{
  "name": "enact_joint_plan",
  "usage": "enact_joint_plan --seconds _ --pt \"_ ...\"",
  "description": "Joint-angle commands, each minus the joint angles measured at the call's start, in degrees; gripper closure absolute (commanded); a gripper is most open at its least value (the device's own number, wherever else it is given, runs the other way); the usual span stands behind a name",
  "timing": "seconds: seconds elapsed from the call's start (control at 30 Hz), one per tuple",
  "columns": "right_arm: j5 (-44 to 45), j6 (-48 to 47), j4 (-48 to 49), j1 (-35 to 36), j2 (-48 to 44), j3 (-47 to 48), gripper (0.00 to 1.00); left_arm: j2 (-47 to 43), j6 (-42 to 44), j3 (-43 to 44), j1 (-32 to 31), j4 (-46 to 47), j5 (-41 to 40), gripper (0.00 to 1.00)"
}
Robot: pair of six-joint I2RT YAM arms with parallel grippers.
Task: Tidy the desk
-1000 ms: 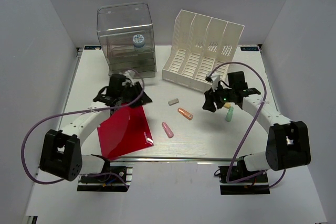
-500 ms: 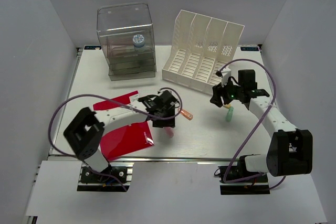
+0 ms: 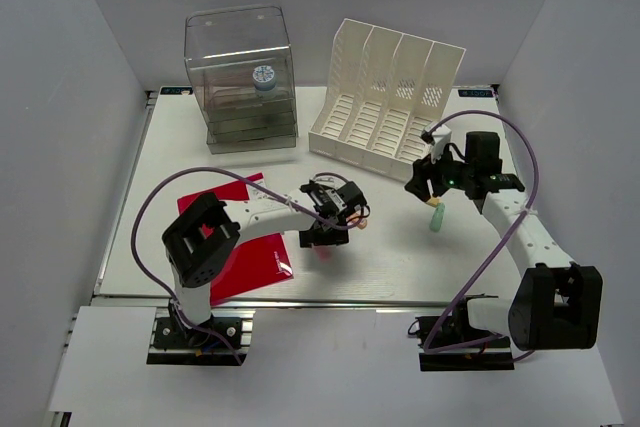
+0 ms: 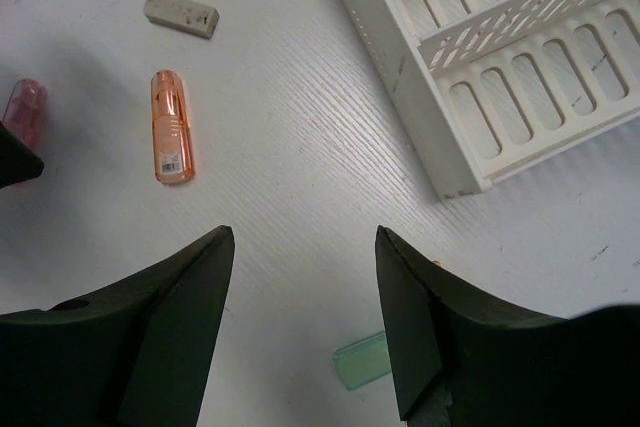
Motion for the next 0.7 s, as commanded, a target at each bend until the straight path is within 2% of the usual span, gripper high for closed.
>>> enact_joint_plan --seconds 0.0,0.27,0.4,0.5,0.53,0.6,0.63,0.67 --pt "-2.09 0.37 1.33 -0.73 -1.28 -0.36 0.36 -1.12 -4.22 -1.02 -0.53 -0.75 -3.04 0.26" --pt "-3.41 0.2 0.97 -1.96 -0.93 -0.45 0.38 -2.0 -6.17 -7.17 0.08 5.13 -2.0 0.3" --pt "-3.85 0.2 0.89 -2.75 -0.84 -0.45 0.39 -1.56 -7.22 -7.71 0.08 6.11 -2.43 0.39" --pt "-4.37 0.2 0.97 -3.1 -0.93 -0.54 0.42 -1.82 -7.05 -7.71 0.08 5.58 -2.7 0.57" --pt "-4.55 0.11 0.8 -3.11 -0.76 -0.54 0.44 -1.82 -6.87 -7.71 0.6 4.8 -2.87 0.69" --pt "-5.34 -0.24 0.53 -3.28 -0.76 -0.45 0.5 -2.61 -5.04 -7.62 0.61 4.35 -3.66 0.84" --pt "-5.78 -0.85 0.1 -3.37 -0.58 -0.36 0.54 -3.14 -3.46 -7.44 0.61 4.18 -4.45 0.91" --pt "-6.74 -1.29 -0.25 -3.37 -0.58 -0.1 0.65 -3.75 -1.61 -7.09 0.61 4.26 -5.32 0.97"
